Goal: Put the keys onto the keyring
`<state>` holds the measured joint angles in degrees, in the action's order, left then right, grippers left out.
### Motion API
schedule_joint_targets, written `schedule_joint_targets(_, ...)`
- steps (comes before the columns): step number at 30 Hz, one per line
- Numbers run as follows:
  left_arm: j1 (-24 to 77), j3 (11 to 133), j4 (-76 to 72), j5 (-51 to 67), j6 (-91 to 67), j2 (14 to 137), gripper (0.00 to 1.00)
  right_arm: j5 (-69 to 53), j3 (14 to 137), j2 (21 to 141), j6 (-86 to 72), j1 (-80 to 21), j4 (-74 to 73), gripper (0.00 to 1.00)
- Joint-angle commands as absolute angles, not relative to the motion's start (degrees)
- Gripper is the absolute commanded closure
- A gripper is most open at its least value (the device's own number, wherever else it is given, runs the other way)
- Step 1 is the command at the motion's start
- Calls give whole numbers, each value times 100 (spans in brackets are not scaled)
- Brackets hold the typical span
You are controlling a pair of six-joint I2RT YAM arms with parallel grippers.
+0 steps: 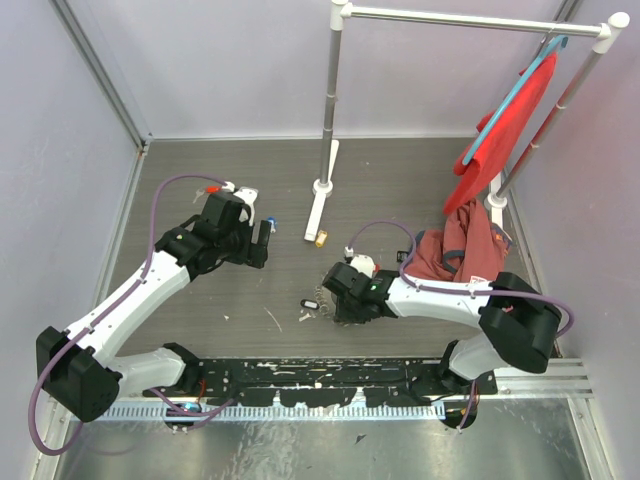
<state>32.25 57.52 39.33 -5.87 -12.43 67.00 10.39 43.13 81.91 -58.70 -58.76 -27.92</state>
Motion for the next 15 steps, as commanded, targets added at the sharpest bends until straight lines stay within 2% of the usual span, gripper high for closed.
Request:
schedule_joint_targets(1,3212,5897,3858,-518,-1223,6618,10,1144,4394,8248,-5932,-5909,-2707,72)
schedule_joint_targets(6,3207,5897,3858,-514,-1230,6618,10,1159,4386,8288,-5953,-5914,-2709,74)
schedule_joint_targets(15,3212,5895,3859,-517,-1227,6612,10,1187,4420,8206,-5992,-5915,-2700,85)
